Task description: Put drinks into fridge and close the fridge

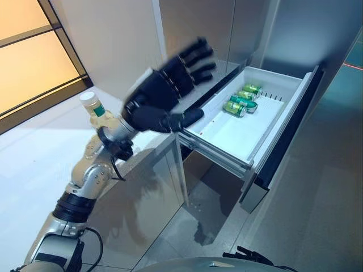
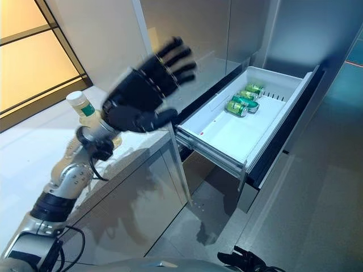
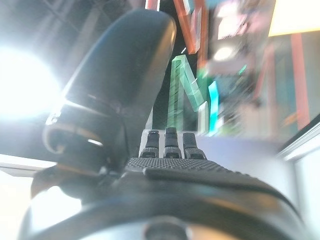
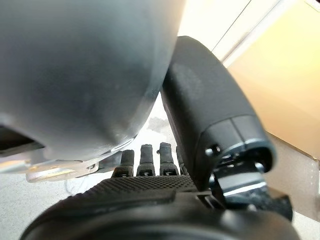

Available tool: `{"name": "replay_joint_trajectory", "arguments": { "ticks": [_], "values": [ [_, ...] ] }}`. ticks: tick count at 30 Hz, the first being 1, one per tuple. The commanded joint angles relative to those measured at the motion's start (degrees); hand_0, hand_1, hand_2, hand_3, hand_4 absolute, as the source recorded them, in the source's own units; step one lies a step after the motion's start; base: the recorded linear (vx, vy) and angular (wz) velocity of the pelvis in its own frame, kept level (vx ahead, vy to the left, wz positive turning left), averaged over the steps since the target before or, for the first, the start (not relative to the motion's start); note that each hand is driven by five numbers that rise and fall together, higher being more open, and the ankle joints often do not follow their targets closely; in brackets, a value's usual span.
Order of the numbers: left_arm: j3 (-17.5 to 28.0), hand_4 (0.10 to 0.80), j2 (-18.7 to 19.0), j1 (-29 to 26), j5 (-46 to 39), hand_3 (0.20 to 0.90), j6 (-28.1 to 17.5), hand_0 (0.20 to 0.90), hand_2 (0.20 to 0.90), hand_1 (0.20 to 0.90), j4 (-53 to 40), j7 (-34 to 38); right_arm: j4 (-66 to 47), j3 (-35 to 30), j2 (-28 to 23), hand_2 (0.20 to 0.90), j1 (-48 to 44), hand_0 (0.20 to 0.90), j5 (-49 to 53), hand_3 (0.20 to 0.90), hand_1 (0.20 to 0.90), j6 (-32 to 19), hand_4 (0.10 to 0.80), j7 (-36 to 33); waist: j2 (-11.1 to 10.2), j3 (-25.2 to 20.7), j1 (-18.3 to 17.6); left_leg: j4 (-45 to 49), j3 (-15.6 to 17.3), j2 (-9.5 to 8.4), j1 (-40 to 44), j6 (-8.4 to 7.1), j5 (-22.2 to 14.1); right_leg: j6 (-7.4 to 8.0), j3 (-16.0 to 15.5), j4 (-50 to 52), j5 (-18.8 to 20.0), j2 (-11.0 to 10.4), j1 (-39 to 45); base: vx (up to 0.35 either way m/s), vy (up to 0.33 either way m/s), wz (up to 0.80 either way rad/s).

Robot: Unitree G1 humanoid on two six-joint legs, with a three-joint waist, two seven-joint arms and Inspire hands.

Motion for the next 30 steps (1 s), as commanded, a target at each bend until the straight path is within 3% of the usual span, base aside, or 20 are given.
{"name": "replay_joint_trajectory", "arguments": {
  "ticks": [1, 5, 7, 13, 19, 30],
  "values": [
    [6.7, 0.8, 3.3, -10.1, -2.3, 0.9, -15.2, 0.9, 0.9, 0.9, -1.4, 11.8, 3.5, 2.2, 0.7, 0.9, 0.1, 0.9, -1.4, 0.9, 0.9, -1.4, 0.8, 0.6, 0.3, -3.3, 0.3, 0.4, 0.2, -1.42, 0.5, 1.42, -6.7, 2.3, 0.0, 4.9, -3.3, 2.6, -3.7, 0.032, 0.004, -0.04],
    [10.5, 0.8, 4.7, -11.6, 6.1, 0.9, -20.7, 0.9, 0.9, 0.9, 1.4, 25.5, 3.5, 2.7, 0.5, 0.9, 0.1, 0.9, -1.6, 0.9, 0.9, -1.3, 0.8, 0.7, 0.0, -3.5, 0.4, 0.4, 0.2, -1.3, 0.7, 1.24, -6.6, 2.12, 0.0, 5.0, -3.4, 2.8, -3.5, 0.007, 0.001, -0.01],
    [12.2, 0.8, 5.2, -12.1, 13.3, 0.9, -19.9, 0.9, 0.9, 0.9, 2.7, 32.4, 3.8, 2.9, 0.4, 0.9, -0.2, 0.9, -1.8, 0.9, 0.9, -1.3, 0.8, 0.9, -0.1, -3.6, 0.5, 0.5, 0.2, -1.29, 0.7, 1.11, -6.4, 1.97, 0.0, 5.1, -3.5, 2.8, -3.5, 0.0, 0.0, 0.0],
    [13.6, 0.8, 8.0, -11.9, 26.0, 0.9, -16.1, 0.9, 0.9, 0.9, 7.9, 43.2, 4.1, 3.7, 0.3, 0.9, -1.3, 0.9, -1.5, 0.9, 0.9, -0.8, 0.8, 1.2, -0.4, -3.8, 1.5, 0.7, -0.3, -1.26, 0.6, 1.04, -6.4, 1.57, -0.5, 5.6, -4.2, 2.8, -3.4, 0.0, 0.0, 0.0],
    [12.8, 0.8, 8.8, -10.0, 33.3, 0.9, -13.1, 0.9, 0.9, 0.9, 10.1, 49.0, 3.9, 3.5, 0.6, 0.9, -1.8, 0.9, -1.2, 0.9, 0.9, 0.2, 0.8, 1.1, -0.6, -3.3, 2.3, 0.9, -0.9, -1.32, 0.8, 1.11, -6.5, 1.35, -1.2, 6.3, -4.7, 2.7, -3.2, 0.004, 0.006, 0.02],
    [12.2, 0.8, 6.6, -6.2, 32.2, 0.9, -9.3, 0.9, 0.9, 0.9, 12.0, 48.1, 3.1, 2.8, 0.7, 0.9, -1.8, 0.9, -1.4, 0.9, 0.9, 1.1, 0.8, 0.7, -1.0, -2.5, 2.8, 1.3, -1.1, -1.28, 0.7, 0.91, -6.5, 1.43, -1.9, 6.9, -4.9, 2.4, -3.1, 0.002, 0.005, 0.02]
  ]
}}
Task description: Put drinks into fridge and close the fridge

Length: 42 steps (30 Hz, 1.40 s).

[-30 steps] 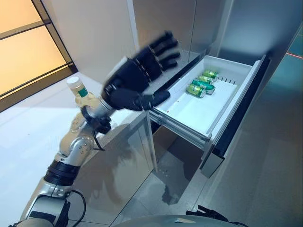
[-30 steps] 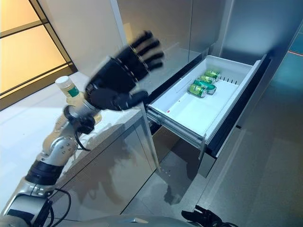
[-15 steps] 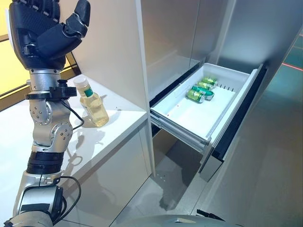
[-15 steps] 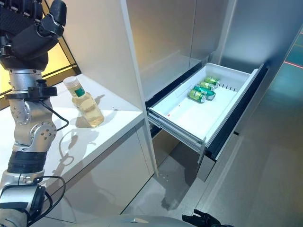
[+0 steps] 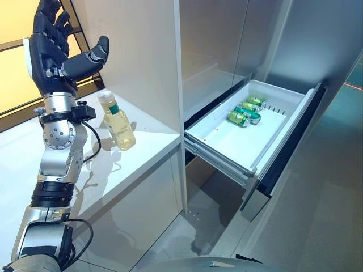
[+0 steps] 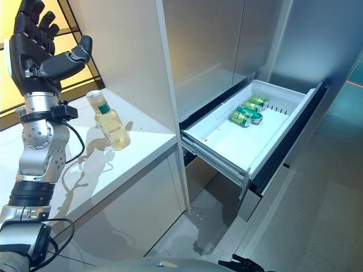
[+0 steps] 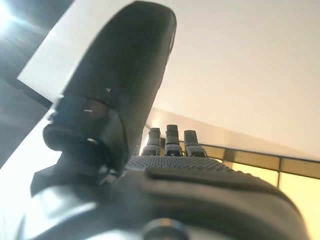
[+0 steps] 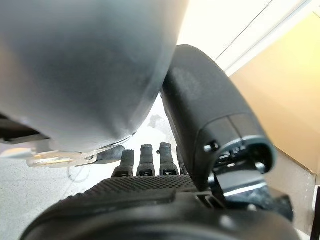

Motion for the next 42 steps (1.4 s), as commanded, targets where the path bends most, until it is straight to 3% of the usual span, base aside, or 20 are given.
{"name": "replay_joint_trajectory", "arguments": {
  "ticks": [1, 26, 42],
  "values": [
    [1.8, 0.8, 2.0, -3.6, 1.9, 0.9, -2.4, 0.9, 0.9, 0.9, -0.9, -0.6, 1.4, 0.4, 0.2, 0.9, -1.7, 0.9, -1.1, 0.9, 0.9, 0.4, 0.8, 1.1, 1.2, 0.4, 0.8, 1.3, 0.0, -1.18, 0.5, 0.87, -6.6, 1.49, -1.0, 7.0, -5.1, 2.4, -4.0, 0.0, 0.0, 0.0],
    [-0.6, 0.8, -2.3, 2.5, 3.9, 0.9, -0.8, 0.9, 0.9, 0.9, 3.1, -5.6, -0.1, -1.4, -0.2, 0.9, -1.8, 0.9, -3.0, 0.9, 0.9, 2.3, 0.8, 1.3, 1.1, 1.3, 0.5, 1.4, 0.7, -1.21, 0.9, 0.93, -6.6, 1.78, -0.7, 7.0, -4.8, 2.5, -3.8, 0.0, 0.001, 0.01],
    [-2.6, 0.8, -3.1, 3.4, 7.4, 0.9, 0.0, 0.9, 0.9, 0.9, 9.8, -3.5, -1.1, -1.9, -0.3, 0.9, -1.3, 0.9, -3.3, 0.9, 0.9, 3.3, 0.8, 1.2, 1.1, 1.4, -0.4, 1.6, 2.0, -1.08, 1.1, 0.85, -6.8, 2.0, 0.0, 6.9, -4.6, 2.6, -3.7, 0.0, 0.0, 0.0]
  ]
}}
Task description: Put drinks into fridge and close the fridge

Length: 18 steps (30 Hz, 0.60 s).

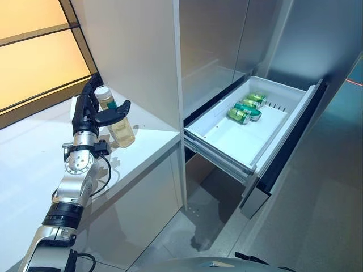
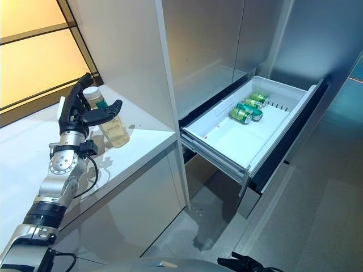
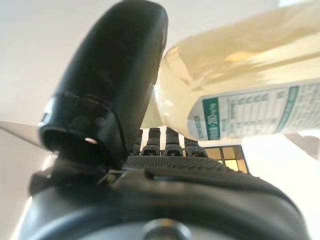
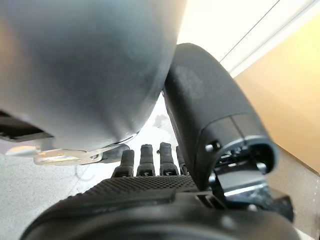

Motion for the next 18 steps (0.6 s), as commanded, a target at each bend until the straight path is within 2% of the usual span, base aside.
{"name": "replay_joint_trajectory", "arguments": {
  "ticks": [1, 9, 18],
  "values": [
    [2.0, 0.8, 1.2, -6.4, 2.2, 0.9, -3.9, 0.9, 0.9, 0.9, 0.3, 1.2, 0.9, -0.6, -0.1, 0.9, -1.0, 0.9, -1.5, 0.9, 0.9, 0.6, 0.8, 1.2, 1.0, -0.3, 0.2, 1.6, 2.2, -1.12, 1.1, 0.91, -7.0, 2.01, 0.3, 6.9, -4.6, 2.5, -3.8, 0.008, -0.002, -0.04],
    [1.1, 0.8, -0.4, -6.3, 0.9, 0.9, -3.3, 0.9, 0.9, 0.9, 1.7, 0.3, 0.5, -0.6, 0.1, 0.9, -0.8, 0.9, -1.7, 0.9, 0.9, 0.7, 0.8, 1.1, 0.9, -0.2, -0.2, 1.6, 2.6, -1.11, 1.3, 0.93, -7.1, 2.1, 0.5, 6.8, -4.5, 2.6, -3.7, 0.001, 0.0, 0.0],
    [0.4, 0.8, -1.0, -6.1, 3.4, 0.9, -2.7, 0.9, 0.9, 0.9, 3.6, 1.8, 0.1, -0.8, 0.1, 0.9, -0.7, 0.9, -2.0, 0.9, 0.9, 1.1, 0.8, 1.2, 1.0, -0.1, -0.6, 1.7, 3.0, -1.05, 1.4, 0.92, -7.1, 2.16, 0.6, 6.8, -4.4, 2.6, -3.7, 0.0, 0.0, 0.0]
  ]
}}
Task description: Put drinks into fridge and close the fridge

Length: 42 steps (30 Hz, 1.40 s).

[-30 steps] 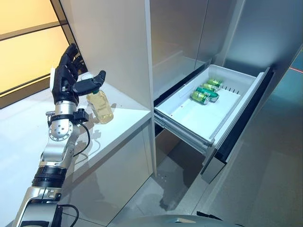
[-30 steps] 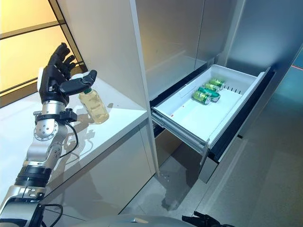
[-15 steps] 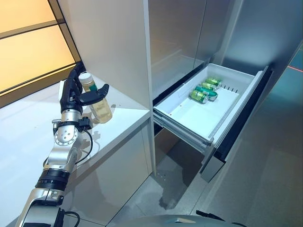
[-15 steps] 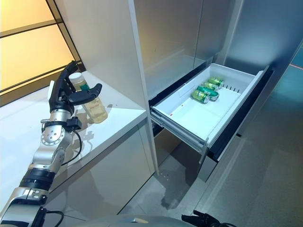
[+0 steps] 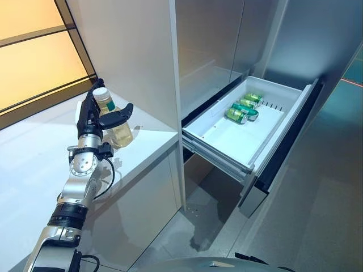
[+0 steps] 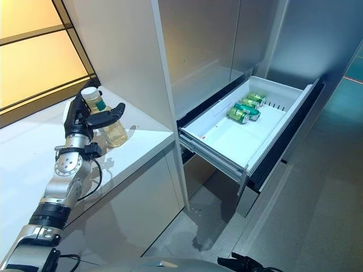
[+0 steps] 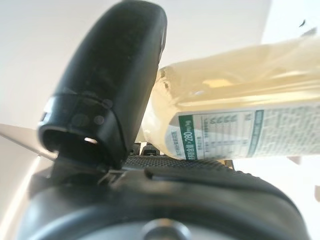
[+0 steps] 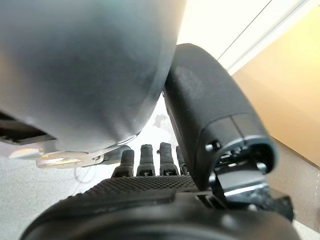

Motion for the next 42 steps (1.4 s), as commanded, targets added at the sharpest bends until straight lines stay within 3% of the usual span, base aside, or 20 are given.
{"name": "replay_joint_trajectory", "arguments": {
  "ticks": [1, 42],
  "values": [
    [0.9, 0.8, 1.3, -6.0, 3.9, 0.9, -2.7, 0.9, 0.9, 0.9, 2.3, 2.1, 0.4, 0.2, -0.2, 0.9, -0.8, 0.9, -1.9, 0.9, 0.9, 0.1, 0.8, 1.2, 1.1, -0.1, -0.5, 1.7, 2.2, -1.07, 1.0, 0.92, -7.1, 2.21, -0.1, 6.8, -4.5, 2.6, -3.8, 0.0, 0.0, 0.0],
    [0.3, 0.8, 1.0, -5.4, 5.5, 0.9, -3.2, 0.9, 0.9, 0.9, 3.5, 3.9, -0.2, 0.0, 0.0, 0.9, -0.3, 0.9, -2.4, 0.9, 0.9, 0.6, 0.8, 1.1, 1.1, 0.2, -0.8, 2.1, 2.4, -1.14, 0.9, 1.01, -7.3, 2.22, 0.2, 7.1, -4.6, 2.6, -3.9, 0.0, 0.0, 0.0]
  ]
}}
